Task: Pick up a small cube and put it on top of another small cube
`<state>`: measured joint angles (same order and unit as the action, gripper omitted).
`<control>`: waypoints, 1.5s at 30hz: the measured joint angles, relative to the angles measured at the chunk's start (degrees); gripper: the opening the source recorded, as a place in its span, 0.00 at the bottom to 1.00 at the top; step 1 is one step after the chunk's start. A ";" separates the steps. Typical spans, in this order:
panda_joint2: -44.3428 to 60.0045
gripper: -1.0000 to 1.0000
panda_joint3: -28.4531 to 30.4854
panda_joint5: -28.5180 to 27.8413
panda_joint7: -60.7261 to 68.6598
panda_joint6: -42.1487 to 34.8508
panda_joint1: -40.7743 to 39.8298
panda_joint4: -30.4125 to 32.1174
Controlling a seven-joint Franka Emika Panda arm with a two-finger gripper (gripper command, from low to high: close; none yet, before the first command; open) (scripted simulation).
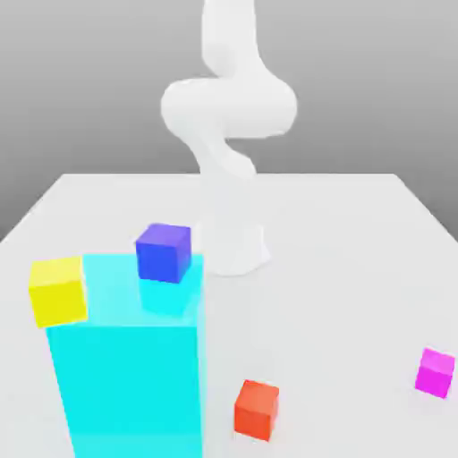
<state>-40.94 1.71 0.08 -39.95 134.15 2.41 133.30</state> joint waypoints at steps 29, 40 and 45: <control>57.05 0.50 5.79 7.05 65.77 29.66 11.50 14.49; 60.74 0.00 4.02 8.01 66.66 32.48 9.96 13.83; 51.62 0.00 6.50 3.67 62.85 24.44 12.08 15.11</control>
<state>10.69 8.21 3.75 22.90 158.60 14.50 148.41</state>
